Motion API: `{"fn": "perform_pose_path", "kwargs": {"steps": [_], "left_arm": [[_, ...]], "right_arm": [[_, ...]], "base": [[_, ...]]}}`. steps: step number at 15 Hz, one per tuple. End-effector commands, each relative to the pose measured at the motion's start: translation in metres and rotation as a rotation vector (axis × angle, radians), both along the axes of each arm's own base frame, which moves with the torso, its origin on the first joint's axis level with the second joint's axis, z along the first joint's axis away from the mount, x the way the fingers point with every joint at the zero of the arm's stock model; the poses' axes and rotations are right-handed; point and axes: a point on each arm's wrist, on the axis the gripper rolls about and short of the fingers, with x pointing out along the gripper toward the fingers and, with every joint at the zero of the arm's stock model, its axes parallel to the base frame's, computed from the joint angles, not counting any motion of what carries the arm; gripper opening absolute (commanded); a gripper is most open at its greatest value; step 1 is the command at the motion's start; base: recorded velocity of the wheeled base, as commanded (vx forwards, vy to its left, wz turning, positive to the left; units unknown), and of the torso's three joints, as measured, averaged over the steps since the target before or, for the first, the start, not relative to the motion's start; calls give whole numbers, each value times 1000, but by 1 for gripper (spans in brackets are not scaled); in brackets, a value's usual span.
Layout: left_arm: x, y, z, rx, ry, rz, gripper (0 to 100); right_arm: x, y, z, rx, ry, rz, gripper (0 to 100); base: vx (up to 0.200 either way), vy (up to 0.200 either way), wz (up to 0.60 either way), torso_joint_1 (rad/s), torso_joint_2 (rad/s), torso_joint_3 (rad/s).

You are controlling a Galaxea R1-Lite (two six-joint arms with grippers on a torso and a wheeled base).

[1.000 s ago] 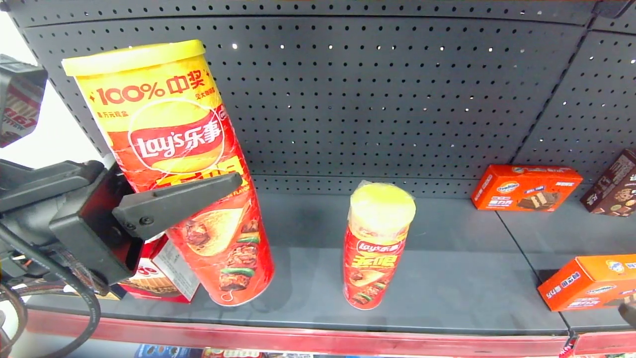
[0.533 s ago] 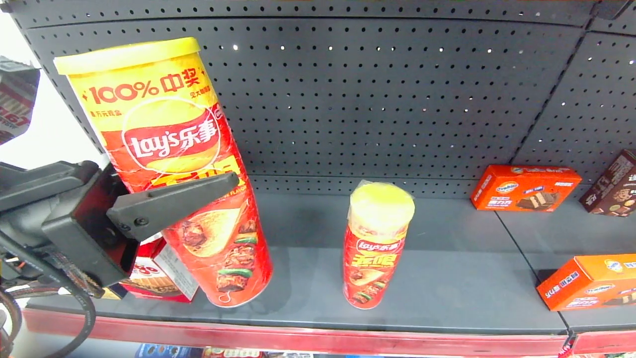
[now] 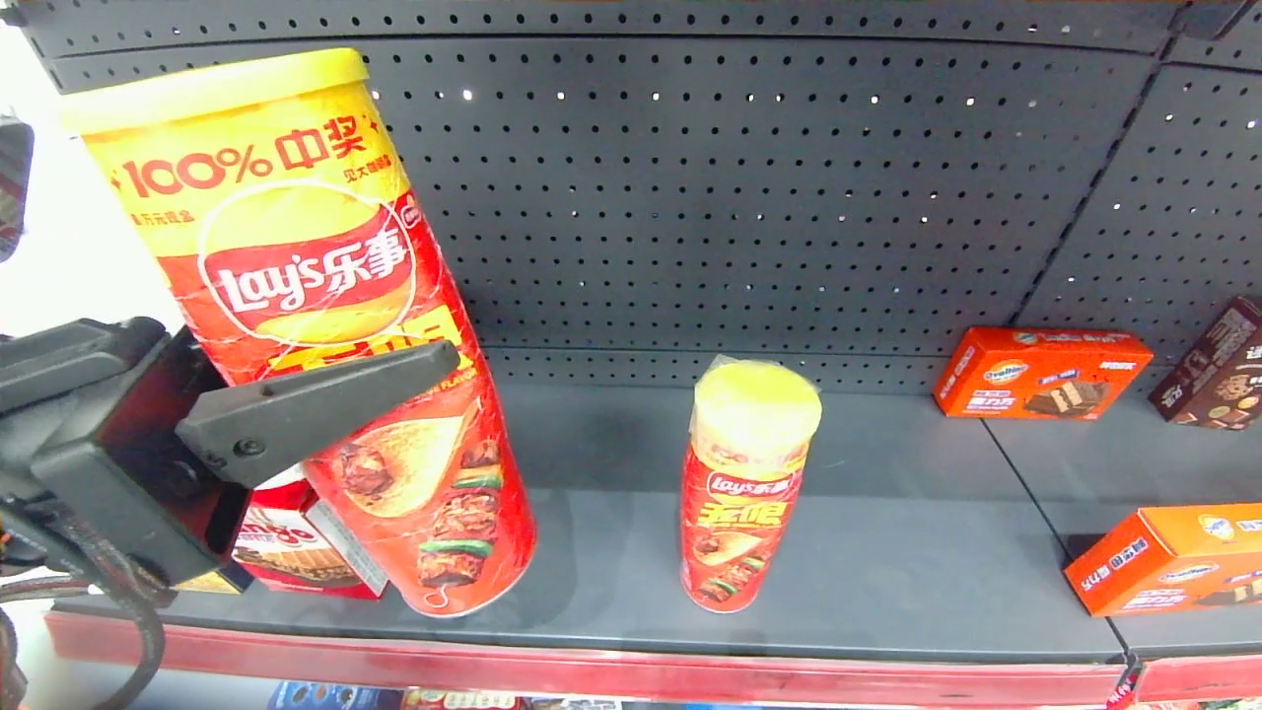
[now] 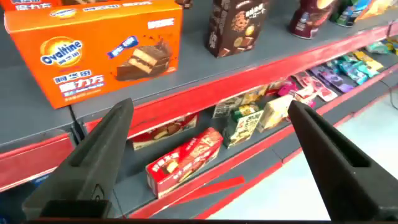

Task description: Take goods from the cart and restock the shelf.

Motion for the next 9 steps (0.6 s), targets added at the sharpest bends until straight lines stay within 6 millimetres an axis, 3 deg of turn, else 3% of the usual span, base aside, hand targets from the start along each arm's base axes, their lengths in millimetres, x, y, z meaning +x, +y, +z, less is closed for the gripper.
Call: {"fn": "perform_pose_path", "kwargs": {"steps": [1,4,9], "left_arm": [[-4,2,2,-2,-14,-15,0],[-5,1,0,4,-7,-25,0],[0,-1,-4,13,10,-30,0]], "right_arm": [[2,1,-2,32,-9,83,100],[1,1,-2,31,-12,-18,100],[4,2,-9,38,12,115,100]], "base": [[0,0,0,0,0,0],[0,0,0,0,0,0],[0,0,0,0,0,0]]}}
